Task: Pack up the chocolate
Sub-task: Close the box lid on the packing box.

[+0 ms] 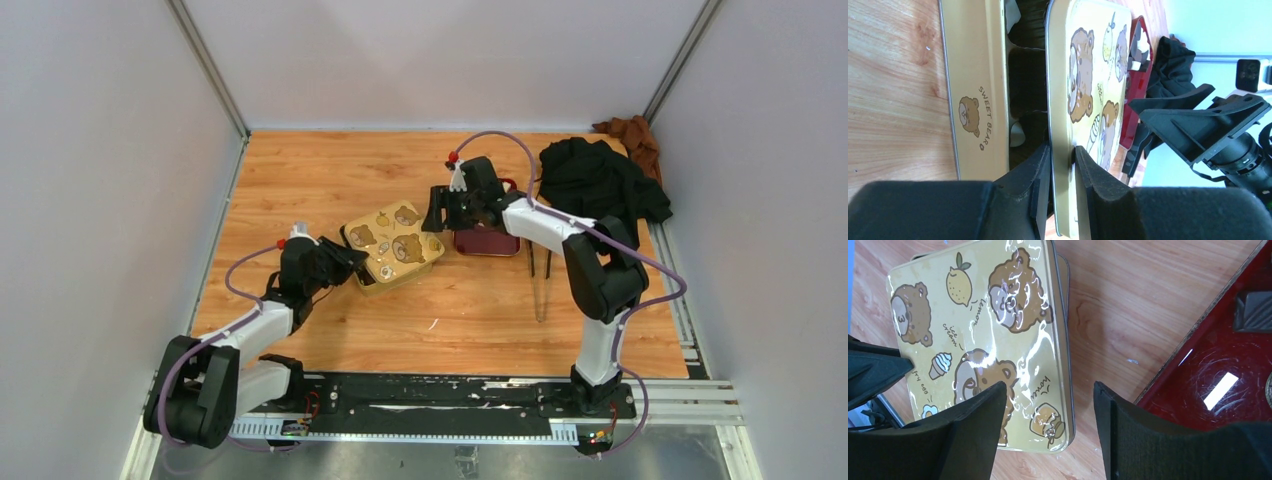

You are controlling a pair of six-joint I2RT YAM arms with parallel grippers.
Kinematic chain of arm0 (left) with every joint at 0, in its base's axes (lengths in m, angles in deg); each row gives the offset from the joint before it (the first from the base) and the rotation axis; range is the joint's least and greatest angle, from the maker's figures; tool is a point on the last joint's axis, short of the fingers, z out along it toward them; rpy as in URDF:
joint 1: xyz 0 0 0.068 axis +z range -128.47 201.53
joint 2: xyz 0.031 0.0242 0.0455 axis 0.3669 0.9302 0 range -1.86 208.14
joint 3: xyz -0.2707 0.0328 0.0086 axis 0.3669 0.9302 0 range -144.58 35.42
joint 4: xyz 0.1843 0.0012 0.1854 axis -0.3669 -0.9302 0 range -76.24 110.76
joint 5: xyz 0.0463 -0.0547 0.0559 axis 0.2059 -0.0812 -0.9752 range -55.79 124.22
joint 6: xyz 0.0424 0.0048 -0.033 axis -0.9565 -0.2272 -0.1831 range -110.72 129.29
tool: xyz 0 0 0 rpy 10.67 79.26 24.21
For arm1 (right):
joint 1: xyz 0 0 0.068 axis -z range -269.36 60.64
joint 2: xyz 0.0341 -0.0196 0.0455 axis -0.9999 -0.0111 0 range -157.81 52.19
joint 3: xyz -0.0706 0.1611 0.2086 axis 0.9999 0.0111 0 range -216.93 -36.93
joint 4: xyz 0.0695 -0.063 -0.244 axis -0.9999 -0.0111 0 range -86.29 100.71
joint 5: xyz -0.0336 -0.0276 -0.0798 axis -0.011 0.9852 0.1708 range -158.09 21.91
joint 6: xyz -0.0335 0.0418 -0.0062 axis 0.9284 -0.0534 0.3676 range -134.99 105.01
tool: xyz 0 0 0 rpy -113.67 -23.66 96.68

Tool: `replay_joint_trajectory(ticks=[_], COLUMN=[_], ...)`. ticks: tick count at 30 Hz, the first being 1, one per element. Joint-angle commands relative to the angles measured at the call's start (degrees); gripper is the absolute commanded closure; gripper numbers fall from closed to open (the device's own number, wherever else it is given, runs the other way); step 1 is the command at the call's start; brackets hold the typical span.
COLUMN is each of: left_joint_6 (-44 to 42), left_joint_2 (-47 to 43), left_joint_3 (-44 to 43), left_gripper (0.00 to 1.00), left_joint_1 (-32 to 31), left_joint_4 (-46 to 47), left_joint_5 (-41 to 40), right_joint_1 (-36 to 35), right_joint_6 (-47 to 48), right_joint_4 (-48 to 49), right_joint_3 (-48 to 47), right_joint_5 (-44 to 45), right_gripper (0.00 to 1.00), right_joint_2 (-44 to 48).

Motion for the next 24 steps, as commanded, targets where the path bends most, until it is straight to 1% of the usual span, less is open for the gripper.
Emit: replay_joint_trajectory(ticks=[1, 8, 13, 17, 21, 24], left_joint_6=[-3.6, -5.09, -6.92, -8.95, -11.25, -13.41], left_joint_2=[-0.62, -1.67, -3.25, -4.21, -5.59, -6.48], left_joint_3=[-1.42, -2.3, -3.48, -5.2, -7.18, -8.75], left_gripper=[0.74, 0.71, 0.7, 0.67, 0.63, 0.56], left_joint_1=[0.54, 0.54, 0.54, 0.54, 0.54, 0.54], left_joint_4=[-4.09, -7.02, -10.22, -13.94, -18.42, -22.43], left_joint_5=[-2.41, -2.97, -4.02, -5.05, -6.86, -8.73], right_joint_1=[0.79, -0.14, -0.99, -1.63, -2.35, -2.71], right_joint_6=[0.94, -0.13, 0.0, 0.18, 0.44, 0.63], right_joint_4=[-2.17, -0.61, -0.9, -0.94, -1.5, -2.25], right_joint_3=[-3.39, -4.34, -5.4, -5.68, -6.26, -6.94], right_joint_5=[-2.2, -7.32, -7.58, -7.81, -7.56, -7.41], right_gripper=[0.31, 0.33, 0.36, 0.38, 0.4, 0.42], right_joint_2=[-0.82, -4.42, -5.73, -6.03, -6.51, -7.05])
